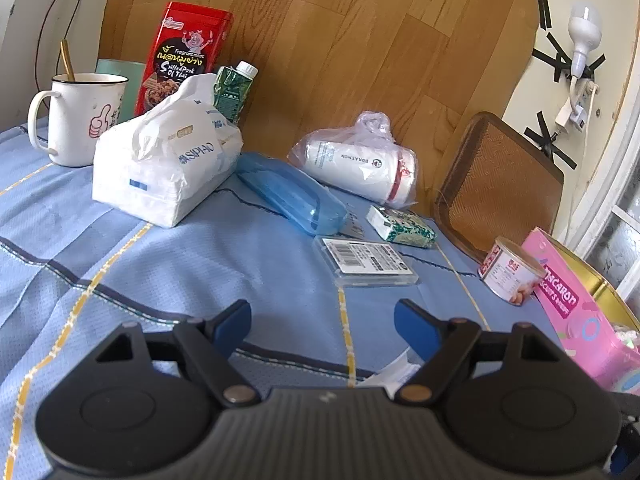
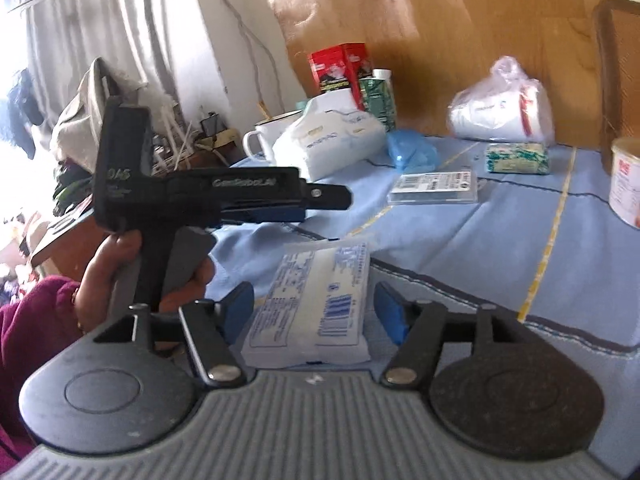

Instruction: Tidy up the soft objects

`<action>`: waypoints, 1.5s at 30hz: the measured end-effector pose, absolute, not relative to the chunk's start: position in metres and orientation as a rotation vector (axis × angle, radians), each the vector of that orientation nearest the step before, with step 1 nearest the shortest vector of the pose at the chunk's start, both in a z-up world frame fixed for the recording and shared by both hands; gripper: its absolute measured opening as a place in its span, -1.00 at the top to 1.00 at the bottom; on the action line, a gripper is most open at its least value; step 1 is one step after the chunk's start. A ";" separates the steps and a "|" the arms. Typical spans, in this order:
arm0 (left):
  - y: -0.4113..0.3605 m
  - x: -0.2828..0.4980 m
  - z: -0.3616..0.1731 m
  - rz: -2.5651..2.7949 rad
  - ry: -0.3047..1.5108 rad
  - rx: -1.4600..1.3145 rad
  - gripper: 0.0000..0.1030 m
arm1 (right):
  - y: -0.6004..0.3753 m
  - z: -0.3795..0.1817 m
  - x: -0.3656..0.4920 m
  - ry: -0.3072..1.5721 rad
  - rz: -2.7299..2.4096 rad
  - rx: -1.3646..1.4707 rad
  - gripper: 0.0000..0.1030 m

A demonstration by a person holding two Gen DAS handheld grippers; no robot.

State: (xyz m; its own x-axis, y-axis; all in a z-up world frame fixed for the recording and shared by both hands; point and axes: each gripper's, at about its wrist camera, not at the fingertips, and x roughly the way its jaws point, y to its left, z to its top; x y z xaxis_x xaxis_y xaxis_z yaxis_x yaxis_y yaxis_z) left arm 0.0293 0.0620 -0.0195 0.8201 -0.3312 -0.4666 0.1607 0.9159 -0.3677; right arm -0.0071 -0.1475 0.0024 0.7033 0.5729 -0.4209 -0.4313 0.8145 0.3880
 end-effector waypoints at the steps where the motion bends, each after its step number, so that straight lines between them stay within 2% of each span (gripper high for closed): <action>1: 0.062 0.029 -0.019 -0.263 0.548 -0.323 -0.57 | -0.150 0.002 -0.006 0.558 0.555 0.282 -0.37; 7: 0.067 0.025 -0.019 -0.265 0.548 -0.351 -0.59 | -0.154 0.003 -0.010 0.536 0.541 0.288 -0.45; 21: 0.065 0.025 -0.020 -0.266 0.552 -0.340 -0.61 | -0.151 0.003 -0.012 0.505 0.553 0.244 -0.47; 35: 0.061 0.029 -0.021 -0.293 0.567 -0.320 -0.61 | -0.149 0.003 -0.013 0.498 0.582 0.244 -0.61; 45: 0.060 0.030 -0.022 -0.303 0.570 -0.315 -0.61 | -0.148 0.003 -0.014 0.496 0.588 0.245 -0.64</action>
State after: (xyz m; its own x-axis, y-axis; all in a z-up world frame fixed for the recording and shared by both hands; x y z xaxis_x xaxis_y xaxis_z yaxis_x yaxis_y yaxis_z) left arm 0.0299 0.0601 -0.0216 0.8004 -0.3638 -0.4764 0.1917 0.9084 -0.3716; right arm -0.0137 -0.1481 0.0034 0.7198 0.5839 -0.3755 -0.4686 0.8077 0.3578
